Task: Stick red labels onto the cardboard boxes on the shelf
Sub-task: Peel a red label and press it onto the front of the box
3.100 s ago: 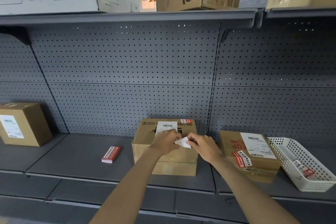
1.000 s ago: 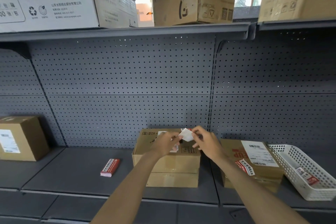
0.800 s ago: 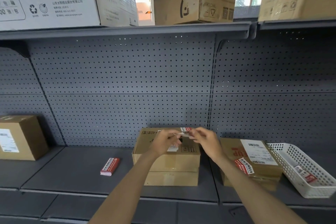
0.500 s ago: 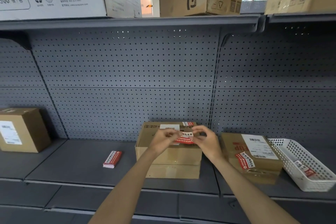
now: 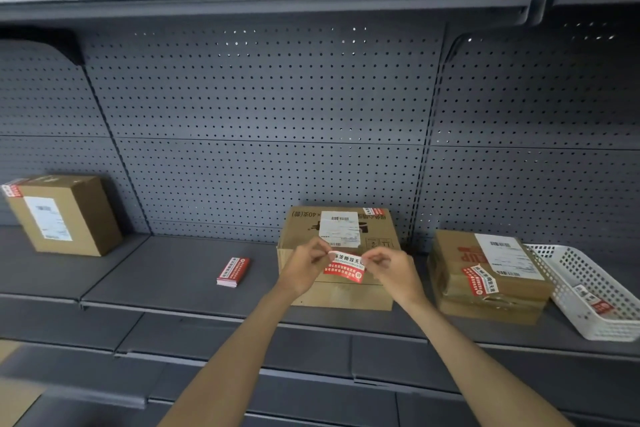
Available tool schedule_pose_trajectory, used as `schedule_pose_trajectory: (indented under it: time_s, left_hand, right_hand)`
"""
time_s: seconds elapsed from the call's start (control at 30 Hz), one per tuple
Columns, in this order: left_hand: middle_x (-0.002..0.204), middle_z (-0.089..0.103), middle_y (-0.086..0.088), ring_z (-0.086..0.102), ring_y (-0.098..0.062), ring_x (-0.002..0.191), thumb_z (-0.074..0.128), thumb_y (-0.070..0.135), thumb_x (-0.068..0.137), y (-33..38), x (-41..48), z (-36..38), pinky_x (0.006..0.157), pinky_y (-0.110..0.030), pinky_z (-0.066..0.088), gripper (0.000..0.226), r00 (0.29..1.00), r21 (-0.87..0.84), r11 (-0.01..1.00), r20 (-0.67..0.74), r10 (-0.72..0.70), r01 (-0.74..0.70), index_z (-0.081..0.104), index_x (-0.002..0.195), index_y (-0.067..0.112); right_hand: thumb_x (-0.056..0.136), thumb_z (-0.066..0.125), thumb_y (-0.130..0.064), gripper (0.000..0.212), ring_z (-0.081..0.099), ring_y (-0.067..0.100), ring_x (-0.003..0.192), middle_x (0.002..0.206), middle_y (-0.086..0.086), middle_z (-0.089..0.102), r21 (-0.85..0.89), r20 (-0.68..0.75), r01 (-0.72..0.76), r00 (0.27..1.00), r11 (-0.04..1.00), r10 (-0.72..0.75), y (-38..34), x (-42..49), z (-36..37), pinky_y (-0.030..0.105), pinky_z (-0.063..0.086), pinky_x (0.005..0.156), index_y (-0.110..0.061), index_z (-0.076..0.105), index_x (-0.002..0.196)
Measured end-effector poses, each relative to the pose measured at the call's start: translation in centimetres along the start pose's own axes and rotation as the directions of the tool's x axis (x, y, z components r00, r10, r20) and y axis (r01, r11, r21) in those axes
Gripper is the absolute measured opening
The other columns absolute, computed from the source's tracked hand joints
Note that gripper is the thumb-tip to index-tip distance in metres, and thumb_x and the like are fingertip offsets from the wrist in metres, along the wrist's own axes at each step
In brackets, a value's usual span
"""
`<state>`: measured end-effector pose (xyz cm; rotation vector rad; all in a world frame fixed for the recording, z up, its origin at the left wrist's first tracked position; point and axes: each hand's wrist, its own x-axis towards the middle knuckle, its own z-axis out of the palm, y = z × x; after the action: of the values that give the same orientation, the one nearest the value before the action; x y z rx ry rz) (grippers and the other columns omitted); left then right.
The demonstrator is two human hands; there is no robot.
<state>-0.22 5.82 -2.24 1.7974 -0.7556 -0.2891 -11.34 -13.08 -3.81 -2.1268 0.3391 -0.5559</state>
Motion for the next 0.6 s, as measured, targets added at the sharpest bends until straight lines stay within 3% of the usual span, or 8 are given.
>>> schedule_pose_trajectory:
  time_s: [0.13, 0.27, 0.33, 0.43, 0.53, 0.6]
  left_hand:
    - [0.092, 0.077, 0.004, 0.070, -0.005, 0.085, 0.066, 0.023, 0.096, -1.1, -1.6, -0.5, 0.069, -0.013, 0.047, 0.011, 1.000, 0.109, 0.994, 0.020, -0.002, -0.001, 0.058, 0.093, 0.016]
    - [0.102, 0.068, 0.024, 0.061, 0.001, 0.103, 0.070, 0.044, 0.088, -2.9, -2.2, -0.6, 0.089, -0.032, 0.051, 0.013, 0.999, 0.399, 0.917, -0.033, 0.038, -0.022, 0.065, 0.084, 0.033]
    - [0.112, 0.060, 0.020, 0.052, -0.002, 0.111, 0.074, 0.047, 0.083, -3.2, -2.3, -0.7, 0.093, -0.036, 0.045, 0.015, 0.990, 0.537, 0.843, -0.097, 0.100, -0.033, 0.070, 0.082, 0.033]
    - [0.122, 0.047, 0.011, 0.036, -0.011, 0.122, 0.075, 0.053, 0.078, -3.5, -2.3, -0.8, 0.098, -0.037, 0.030, 0.017, 0.978, 0.696, 0.716, -0.117, 0.172, -0.043, 0.073, 0.081, 0.036]
    - [0.144, 0.044, 0.010, 0.024, -0.018, 0.145, 0.079, 0.044, 0.078, -3.9, -1.8, -0.9, 0.118, -0.044, 0.021, 0.010, 0.962, 0.730, 0.669, -0.063, 0.266, -0.137, 0.076, 0.077, 0.035]
    - [0.152, 0.043, 0.010, 0.016, -0.016, 0.151, 0.082, 0.037, 0.076, -4.2, -1.3, -0.8, 0.123, -0.048, 0.012, 0.009, 0.944, 0.731, 0.654, -0.045, 0.328, -0.193, 0.074, 0.072, 0.033]
  right_hand:
    - [0.083, 0.078, -0.031, 0.004, 0.066, -0.006, 0.079, 0.081, -0.023, 0.073, -0.154, 0.061, 0.040, 0.998, 0.987, -0.031, 0.4, -0.8, 0.9, 0.026, 0.058, 0.078, -0.029, 0.077, 0.086]
    - [0.083, 0.078, -0.038, 0.008, 0.066, -0.006, 0.078, 0.082, -0.023, 0.072, -0.286, 0.115, 0.106, 0.990, 0.952, -0.075, 1.0, -1.3, 1.7, 0.025, 0.059, 0.074, -0.031, 0.076, 0.087]
    - [0.082, 0.078, -0.038, 0.008, 0.062, -0.001, 0.089, 0.090, -0.020, 0.067, -0.375, 0.092, 0.179, 0.983, 0.909, -0.156, 1.2, -1.5, 1.9, 0.024, 0.052, 0.080, -0.031, 0.077, 0.087]
    - [0.077, 0.080, -0.046, 0.011, 0.043, 0.010, 0.108, 0.104, -0.013, 0.052, -0.586, 0.022, 0.239, 0.960, 0.774, -0.279, 1.8, -1.6, 2.2, 0.031, 0.029, 0.089, -0.037, 0.075, 0.081]
    - [0.073, 0.081, -0.048, 0.014, 0.041, 0.018, 0.123, 0.124, -0.011, 0.052, -0.657, -0.021, 0.213, 0.954, 0.723, -0.300, 1.7, -1.3, 2.7, 0.043, 0.024, 0.102, -0.038, 0.071, 0.073]
    - [0.072, 0.081, -0.046, 0.014, 0.038, 0.020, 0.131, 0.133, -0.009, 0.051, -0.663, -0.030, 0.196, 0.957, 0.722, -0.288, 1.4, -0.8, 2.7, 0.050, 0.022, 0.108, -0.037, 0.071, 0.070]
